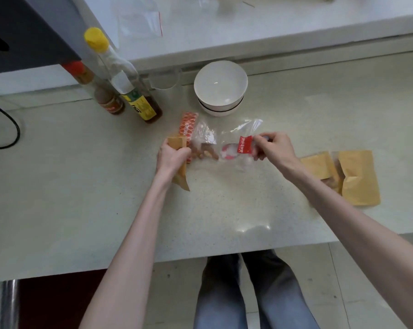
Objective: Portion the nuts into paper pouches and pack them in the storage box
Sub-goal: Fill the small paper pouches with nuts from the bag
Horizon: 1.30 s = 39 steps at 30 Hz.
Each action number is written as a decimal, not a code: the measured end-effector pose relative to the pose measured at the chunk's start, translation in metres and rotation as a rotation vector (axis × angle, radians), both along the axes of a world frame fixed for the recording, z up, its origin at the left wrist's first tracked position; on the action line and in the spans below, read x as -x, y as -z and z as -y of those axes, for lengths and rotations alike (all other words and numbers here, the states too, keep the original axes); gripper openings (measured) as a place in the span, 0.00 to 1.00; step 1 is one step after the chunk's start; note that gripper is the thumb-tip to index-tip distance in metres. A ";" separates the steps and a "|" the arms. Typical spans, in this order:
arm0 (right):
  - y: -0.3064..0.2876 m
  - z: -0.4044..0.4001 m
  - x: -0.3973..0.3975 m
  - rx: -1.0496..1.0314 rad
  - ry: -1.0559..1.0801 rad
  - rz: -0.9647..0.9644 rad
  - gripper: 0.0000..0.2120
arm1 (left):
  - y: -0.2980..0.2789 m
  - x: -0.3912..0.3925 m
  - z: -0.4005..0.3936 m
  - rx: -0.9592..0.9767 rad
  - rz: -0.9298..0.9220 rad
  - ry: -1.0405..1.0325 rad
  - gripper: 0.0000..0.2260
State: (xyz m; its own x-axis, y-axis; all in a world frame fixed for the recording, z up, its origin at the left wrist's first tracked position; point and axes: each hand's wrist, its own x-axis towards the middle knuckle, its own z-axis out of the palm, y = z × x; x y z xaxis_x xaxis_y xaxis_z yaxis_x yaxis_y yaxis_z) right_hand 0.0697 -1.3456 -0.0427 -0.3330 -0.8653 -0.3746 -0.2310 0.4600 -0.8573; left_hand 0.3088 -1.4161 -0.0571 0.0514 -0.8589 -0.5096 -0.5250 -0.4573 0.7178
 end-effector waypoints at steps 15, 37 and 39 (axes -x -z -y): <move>-0.006 0.000 -0.018 0.255 -0.136 -0.439 0.13 | -0.001 -0.005 -0.028 0.156 -0.227 0.091 0.14; 0.007 0.032 -0.035 0.237 -0.283 -0.632 0.13 | 0.013 -0.001 -0.012 0.035 -0.225 -0.004 0.08; 0.007 0.034 -0.033 0.222 -0.277 -0.596 0.12 | 0.016 -0.003 -0.013 0.036 -0.244 -0.009 0.06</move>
State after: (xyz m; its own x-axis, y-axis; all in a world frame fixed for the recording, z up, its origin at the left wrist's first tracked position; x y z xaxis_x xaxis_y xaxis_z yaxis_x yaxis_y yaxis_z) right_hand 0.1024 -1.3797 -0.0492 -0.1827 -0.9832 -0.0007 -0.7752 0.1445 -0.6149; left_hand 0.3122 -1.4036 -0.0728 -0.0622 -0.8767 -0.4769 -0.3299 -0.4329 0.8389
